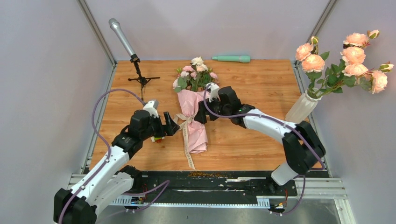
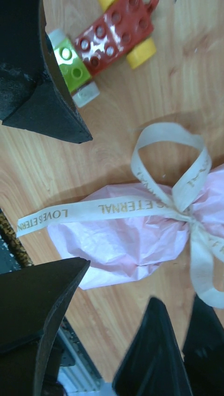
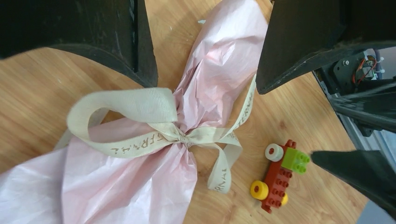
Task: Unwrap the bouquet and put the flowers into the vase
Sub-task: Move the fake flower to the center of the board, then untie the ribbon from the wrapping paper.
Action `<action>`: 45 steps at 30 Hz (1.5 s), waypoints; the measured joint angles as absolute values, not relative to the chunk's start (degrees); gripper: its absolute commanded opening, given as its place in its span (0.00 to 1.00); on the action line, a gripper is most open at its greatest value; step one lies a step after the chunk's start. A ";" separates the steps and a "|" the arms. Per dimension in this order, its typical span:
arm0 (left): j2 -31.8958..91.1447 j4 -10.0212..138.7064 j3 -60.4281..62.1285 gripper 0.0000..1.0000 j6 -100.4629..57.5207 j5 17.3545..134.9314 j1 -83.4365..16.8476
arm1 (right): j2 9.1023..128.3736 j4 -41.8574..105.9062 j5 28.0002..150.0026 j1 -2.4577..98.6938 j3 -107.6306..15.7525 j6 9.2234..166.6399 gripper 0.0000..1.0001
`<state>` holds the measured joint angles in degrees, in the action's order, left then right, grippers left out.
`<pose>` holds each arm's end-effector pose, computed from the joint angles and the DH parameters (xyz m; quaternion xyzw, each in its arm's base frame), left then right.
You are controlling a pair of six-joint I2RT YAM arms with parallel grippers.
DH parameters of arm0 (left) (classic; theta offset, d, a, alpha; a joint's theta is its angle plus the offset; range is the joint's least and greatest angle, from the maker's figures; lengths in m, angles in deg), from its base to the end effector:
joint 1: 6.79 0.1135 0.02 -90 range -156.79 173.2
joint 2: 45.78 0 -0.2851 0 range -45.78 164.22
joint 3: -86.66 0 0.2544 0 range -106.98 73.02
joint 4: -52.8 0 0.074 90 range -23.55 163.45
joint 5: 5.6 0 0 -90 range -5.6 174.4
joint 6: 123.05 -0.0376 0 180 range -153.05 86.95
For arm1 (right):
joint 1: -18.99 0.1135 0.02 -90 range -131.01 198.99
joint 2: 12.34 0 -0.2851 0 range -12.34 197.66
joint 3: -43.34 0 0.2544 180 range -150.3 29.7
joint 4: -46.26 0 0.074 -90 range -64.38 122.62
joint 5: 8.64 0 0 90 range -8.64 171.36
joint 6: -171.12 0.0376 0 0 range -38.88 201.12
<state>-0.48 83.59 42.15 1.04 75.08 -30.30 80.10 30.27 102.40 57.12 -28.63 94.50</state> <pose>0.1521 -0.0728 0.2545 -0.0407 0.8699 -0.2965 0.3921 0.2734 0.2318 0.2445 -0.2684 0.8398 0.3392 0.3280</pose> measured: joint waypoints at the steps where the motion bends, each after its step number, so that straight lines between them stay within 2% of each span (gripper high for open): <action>1: 0.26 83.29 42.47 1.00 1.49 74.65 -31.11 | 77.89 29.85 101.55 57.12 -28.00 94.50 0.80; 13: 2.93 71.62 50.10 1.00 9.32 71.17 -35.53 | 59.21 26.90 99.08 57.12 -20.24 97.43 0.79; 17: 5.40 69.78 50.26 0.96 9.49 71.02 -36.38 | 54.97 26.53 96.28 57.14 -17.05 98.90 0.79; 23: 5.29 67.90 51.30 0.89 9.80 72.33 -36.99 | 49.70 25.77 94.25 57.14 -12.92 100.76 0.77; 33: 7.89 62.85 56.59 0.87 13.12 74.99 -41.80 | 44.74 25.26 93.33 57.14 -10.34 102.15 0.77; 39: 11.01 61.04 56.57 0.80 13.14 77.03 -43.13 | 42.92 24.76 93.09 57.14 -7.93 103.58 0.76; 45: 15.14 58.68 56.16 0.66 13.17 77.60 -43.15 | 42.55 24.67 92.74 57.14 -7.73 103.58 0.76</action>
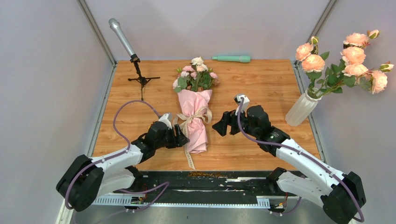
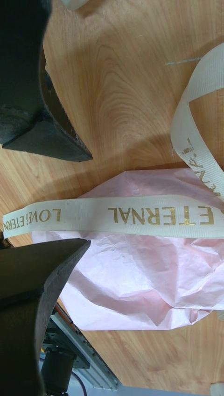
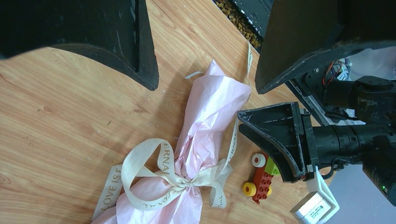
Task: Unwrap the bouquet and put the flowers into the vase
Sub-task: Untie the ribbon from the wrapping paper.
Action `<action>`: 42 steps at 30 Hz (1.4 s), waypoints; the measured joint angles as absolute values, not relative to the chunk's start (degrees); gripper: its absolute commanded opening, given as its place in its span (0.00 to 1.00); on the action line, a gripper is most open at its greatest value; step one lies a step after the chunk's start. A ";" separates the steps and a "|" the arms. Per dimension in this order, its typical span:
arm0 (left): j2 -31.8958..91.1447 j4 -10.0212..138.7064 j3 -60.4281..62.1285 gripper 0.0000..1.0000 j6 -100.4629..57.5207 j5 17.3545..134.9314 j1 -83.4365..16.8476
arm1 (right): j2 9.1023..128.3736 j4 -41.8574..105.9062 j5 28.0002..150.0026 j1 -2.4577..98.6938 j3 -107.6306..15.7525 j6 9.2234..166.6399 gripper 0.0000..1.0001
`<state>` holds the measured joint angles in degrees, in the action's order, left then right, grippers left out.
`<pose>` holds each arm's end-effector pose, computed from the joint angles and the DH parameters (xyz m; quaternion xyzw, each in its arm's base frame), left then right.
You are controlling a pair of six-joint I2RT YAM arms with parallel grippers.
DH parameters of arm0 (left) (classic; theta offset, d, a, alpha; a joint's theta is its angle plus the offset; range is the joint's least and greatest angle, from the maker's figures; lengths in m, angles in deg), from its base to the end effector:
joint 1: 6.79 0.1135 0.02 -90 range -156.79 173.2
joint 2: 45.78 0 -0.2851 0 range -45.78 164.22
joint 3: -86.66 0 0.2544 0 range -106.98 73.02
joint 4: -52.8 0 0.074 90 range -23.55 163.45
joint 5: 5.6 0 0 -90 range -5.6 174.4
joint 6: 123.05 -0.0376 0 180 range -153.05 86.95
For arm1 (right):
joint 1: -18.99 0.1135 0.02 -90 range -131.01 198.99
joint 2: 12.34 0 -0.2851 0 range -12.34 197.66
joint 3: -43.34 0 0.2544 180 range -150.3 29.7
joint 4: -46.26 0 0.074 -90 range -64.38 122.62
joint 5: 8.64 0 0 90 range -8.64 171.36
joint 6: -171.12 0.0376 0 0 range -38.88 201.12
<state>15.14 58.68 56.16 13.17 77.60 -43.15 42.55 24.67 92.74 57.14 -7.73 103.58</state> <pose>0.1508 -0.1165 0.1679 -0.0499 0.8896 -0.3373 0.3039 0.1606 0.1356 0.2822 -0.1673 0.8260 0.3406 0.4167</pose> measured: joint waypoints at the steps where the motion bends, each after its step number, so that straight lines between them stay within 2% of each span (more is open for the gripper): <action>1: 15.69 58.39 56.03 0.65 13.19 77.60 -43.15 | 42.57 24.67 92.74 57.14 -7.73 103.58 0.76; 7: 17.77 56.77 54.74 0.52 13.36 77.42 -43.35 | 42.86 24.67 92.34 57.14 -7.73 103.58 0.75; 17: 18.73 55.97 54.74 0.49 14.43 77.14 -43.53 | 43.34 24.63 92.26 57.14 -7.63 103.58 0.75; 19: 19.23 55.59 54.74 0.42 14.65 76.90 -43.53 | 43.40 24.63 92.15 57.14 -7.60 103.58 0.75; 22: 19.84 55.07 54.74 0.23 14.83 76.52 -43.53 | 43.40 24.65 91.93 57.14 -7.41 103.58 0.75; 26: 20.04 54.87 54.74 0.04 15.22 75.98 -43.53 | 43.47 24.63 91.88 57.14 -6.82 103.58 0.75; 28: 19.91 55.05 54.74 0.00 15.02 75.91 -43.53 | 43.51 24.50 91.88 57.14 -6.66 103.58 0.75; 33: 18.40 58.83 52.83 0.00 13.93 75.98 -43.53 | 43.49 24.48 91.86 57.14 -6.66 103.62 0.74; 42: 15.54 72.66 41.18 0.00 6.06 78.82 -43.53 | 43.49 24.50 91.34 57.14 -6.62 104.23 0.73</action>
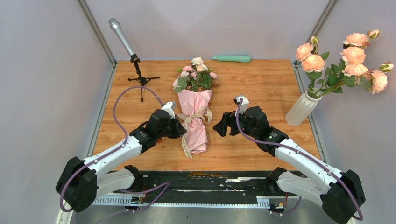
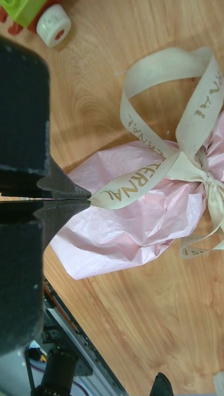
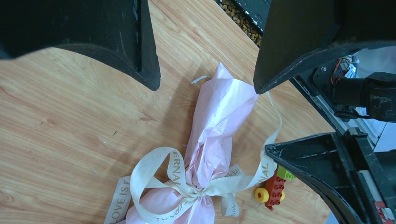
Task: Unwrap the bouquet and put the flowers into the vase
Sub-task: Untie the ribbon from the wrapping paper.
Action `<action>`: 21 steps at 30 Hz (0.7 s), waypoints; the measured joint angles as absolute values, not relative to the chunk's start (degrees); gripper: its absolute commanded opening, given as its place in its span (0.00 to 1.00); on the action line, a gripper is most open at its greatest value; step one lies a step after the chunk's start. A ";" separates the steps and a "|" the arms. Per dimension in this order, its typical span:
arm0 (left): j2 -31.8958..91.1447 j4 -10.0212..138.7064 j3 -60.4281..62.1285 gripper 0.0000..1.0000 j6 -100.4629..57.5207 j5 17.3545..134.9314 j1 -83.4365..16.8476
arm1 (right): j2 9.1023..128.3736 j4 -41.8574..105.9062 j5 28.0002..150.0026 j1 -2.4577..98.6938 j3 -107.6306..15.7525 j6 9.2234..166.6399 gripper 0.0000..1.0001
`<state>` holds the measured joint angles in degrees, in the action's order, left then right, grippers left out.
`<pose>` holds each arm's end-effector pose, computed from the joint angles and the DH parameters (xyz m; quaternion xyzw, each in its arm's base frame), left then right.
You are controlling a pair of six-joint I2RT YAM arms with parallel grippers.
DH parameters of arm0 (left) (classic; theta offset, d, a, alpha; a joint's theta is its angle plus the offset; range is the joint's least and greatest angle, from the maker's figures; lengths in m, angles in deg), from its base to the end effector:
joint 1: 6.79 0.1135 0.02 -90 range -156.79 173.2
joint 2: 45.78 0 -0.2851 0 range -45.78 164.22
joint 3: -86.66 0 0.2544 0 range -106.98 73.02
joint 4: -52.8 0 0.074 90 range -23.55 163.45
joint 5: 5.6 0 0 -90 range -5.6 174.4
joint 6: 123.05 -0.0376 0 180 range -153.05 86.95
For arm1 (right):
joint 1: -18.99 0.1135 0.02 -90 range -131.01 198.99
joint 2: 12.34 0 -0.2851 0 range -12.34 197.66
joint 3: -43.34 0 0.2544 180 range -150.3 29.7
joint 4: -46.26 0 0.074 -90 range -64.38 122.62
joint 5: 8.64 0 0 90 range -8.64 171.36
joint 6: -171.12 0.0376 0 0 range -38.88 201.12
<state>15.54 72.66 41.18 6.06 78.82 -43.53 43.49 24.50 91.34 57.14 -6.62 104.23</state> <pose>0.1728 -0.1336 0.2292 0.0038 0.8890 -0.3143 0.3329 0.1621 0.1357 0.2719 -0.1562 0.8390 0.3268 0.4060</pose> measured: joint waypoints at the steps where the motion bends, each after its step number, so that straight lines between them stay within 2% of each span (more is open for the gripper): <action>1: 15.71 74.59 39.79 0.00 4.47 78.99 -43.53 | 43.49 24.59 91.29 57.14 -6.49 104.34 0.73; 8: 22.27 88.14 28.44 0.00 -9.76 80.66 -43.50 | 42.77 25.33 91.10 57.14 -3.63 106.70 0.73; 14: 27.36 93.89 21.43 0.00 -20.76 81.57 -43.50 | 42.64 27.65 90.38 57.12 -2.36 108.56 0.73; 18: 30.05 97.17 17.30 0.00 -26.26 81.90 -43.50 | 45.65 29.11 89.24 56.95 -2.49 108.51 0.73; 21: 31.93 98.11 14.63 0.00 -28.56 81.46 -43.50 | 49.92 29.22 88.74 56.09 -3.19 108.43 0.69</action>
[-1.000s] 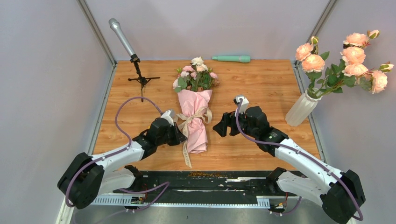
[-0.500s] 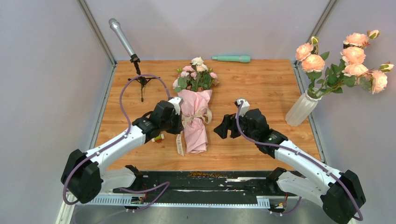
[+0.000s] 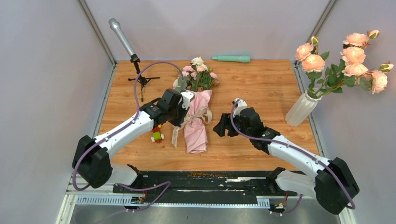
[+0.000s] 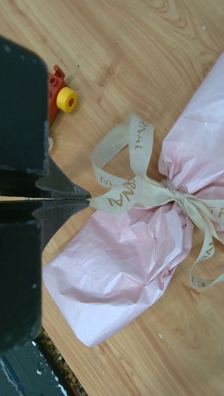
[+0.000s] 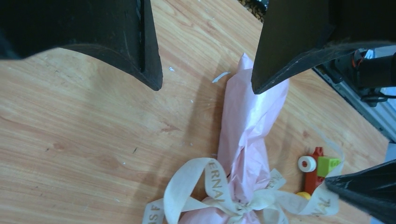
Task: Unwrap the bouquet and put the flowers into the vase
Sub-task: Untie the ribbon from the wrapping paper.
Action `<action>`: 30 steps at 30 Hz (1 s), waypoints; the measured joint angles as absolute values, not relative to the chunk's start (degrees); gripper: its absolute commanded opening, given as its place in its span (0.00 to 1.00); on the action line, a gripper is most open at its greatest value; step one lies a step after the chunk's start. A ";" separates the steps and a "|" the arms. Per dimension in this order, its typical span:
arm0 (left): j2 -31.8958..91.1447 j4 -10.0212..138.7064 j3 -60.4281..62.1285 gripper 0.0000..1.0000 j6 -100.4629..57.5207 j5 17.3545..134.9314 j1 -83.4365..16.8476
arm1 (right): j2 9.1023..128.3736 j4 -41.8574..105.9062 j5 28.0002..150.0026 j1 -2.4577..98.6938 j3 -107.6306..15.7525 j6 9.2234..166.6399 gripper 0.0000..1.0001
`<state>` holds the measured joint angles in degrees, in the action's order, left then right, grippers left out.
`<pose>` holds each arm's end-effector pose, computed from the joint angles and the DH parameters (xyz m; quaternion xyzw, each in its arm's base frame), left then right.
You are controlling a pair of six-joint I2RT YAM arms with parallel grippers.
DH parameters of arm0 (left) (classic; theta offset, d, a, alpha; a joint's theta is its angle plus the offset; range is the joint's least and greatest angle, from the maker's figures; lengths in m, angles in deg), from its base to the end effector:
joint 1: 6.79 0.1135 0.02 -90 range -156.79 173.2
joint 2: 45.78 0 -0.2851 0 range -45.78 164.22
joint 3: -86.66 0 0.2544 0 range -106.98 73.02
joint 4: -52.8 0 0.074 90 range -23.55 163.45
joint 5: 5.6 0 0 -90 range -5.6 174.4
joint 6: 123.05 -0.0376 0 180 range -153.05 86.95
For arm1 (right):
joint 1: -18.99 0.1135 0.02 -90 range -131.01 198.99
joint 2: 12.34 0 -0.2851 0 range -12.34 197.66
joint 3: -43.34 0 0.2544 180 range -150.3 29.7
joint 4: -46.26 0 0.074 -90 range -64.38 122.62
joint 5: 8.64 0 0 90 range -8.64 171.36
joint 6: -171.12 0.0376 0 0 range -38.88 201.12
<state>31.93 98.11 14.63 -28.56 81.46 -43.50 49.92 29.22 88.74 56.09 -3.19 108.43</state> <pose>0.2255 -0.1705 0.2802 0.2697 0.9029 -0.1401 0.3039 0.1771 0.1400 0.2366 -0.1055 0.8702 0.3025 0.3743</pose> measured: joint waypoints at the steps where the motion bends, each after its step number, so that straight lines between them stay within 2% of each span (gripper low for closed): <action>1: 32.06 98.15 14.52 0.00 -28.89 81.40 -43.50 | 50.70 29.29 88.67 55.92 -3.39 108.36 0.69; 7: 32.06 99.50 14.54 0.00 -29.81 83.54 -43.50 | 58.46 33.61 89.33 53.60 -5.27 107.82 0.67; 11: 31.12 99.48 14.93 0.00 -29.81 84.98 -43.50 | 64.67 37.70 90.79 52.77 -6.82 107.84 0.58; 22: 30.79 99.66 15.00 0.00 -29.78 86.43 -43.50 | 77.59 46.95 94.97 52.66 -10.90 111.73 0.52; 30: 30.79 99.70 15.00 0.00 -29.78 86.45 -43.50 | 81.02 49.29 95.62 52.66 -11.87 113.28 0.27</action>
<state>30.79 99.70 15.00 -29.78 86.45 -43.50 81.02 49.29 95.62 52.66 -11.87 113.28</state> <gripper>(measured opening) 0.006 0.350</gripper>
